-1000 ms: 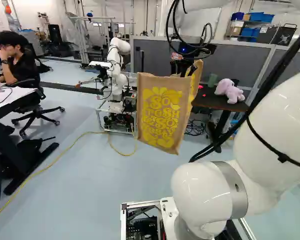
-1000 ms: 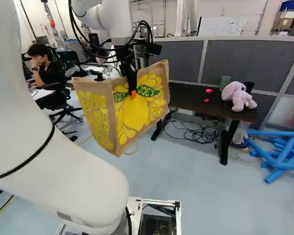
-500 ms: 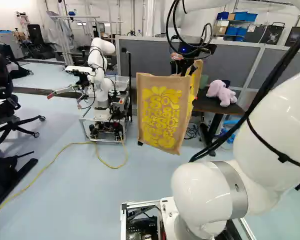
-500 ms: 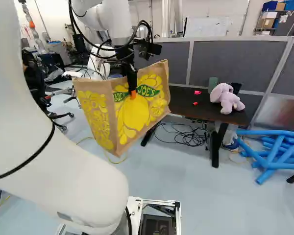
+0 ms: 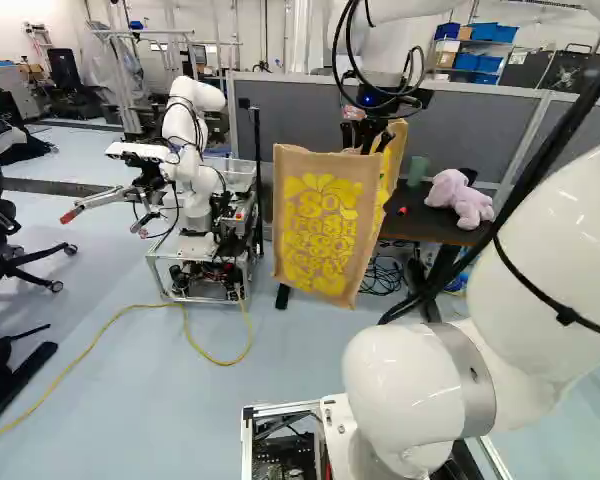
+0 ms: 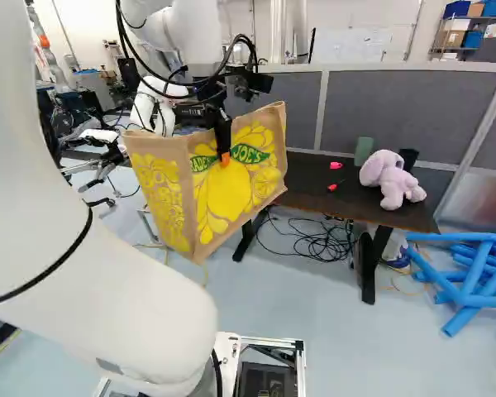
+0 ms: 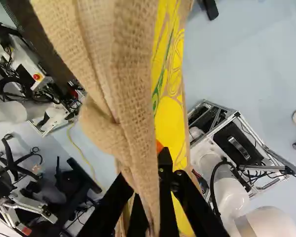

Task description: Pick up the bag on the ground and place it on the table

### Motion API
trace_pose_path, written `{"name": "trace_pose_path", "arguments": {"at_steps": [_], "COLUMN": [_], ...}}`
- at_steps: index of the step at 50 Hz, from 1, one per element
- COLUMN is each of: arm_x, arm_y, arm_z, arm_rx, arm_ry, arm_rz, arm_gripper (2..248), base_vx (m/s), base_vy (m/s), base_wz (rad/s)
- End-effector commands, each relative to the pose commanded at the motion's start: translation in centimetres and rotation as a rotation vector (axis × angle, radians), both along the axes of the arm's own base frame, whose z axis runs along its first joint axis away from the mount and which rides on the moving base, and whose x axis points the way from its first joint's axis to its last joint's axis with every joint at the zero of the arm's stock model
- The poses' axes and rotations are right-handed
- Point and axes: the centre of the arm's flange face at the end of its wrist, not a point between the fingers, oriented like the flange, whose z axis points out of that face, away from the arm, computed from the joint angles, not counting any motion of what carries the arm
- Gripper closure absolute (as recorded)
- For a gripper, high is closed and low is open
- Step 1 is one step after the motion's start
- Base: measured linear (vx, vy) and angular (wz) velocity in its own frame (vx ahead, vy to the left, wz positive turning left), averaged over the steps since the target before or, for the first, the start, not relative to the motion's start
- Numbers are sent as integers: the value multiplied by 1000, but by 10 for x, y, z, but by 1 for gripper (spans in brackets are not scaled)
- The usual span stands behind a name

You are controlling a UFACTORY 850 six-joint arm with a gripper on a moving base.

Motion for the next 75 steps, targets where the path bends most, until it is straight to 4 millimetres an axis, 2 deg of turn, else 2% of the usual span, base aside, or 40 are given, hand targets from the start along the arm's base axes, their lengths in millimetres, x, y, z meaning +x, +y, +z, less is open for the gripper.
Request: {"name": "trace_pose_path", "arguments": {"at_steps": [36, 51, 75], "arm_x": [0, 0, 3], "arm_y": [0, 0, 0], "arm_z": [0, 0, 0], "arm_rx": [0, 0, 0], "arm_ry": [0, 0, 1], "arm_rz": [0, 0, 0], "arm_gripper": [229, 229, 229], "base_vx": [267, 258, 139], "base_vy": [-78, -67, -4], "base_wz": [-161, -39, -16]}}
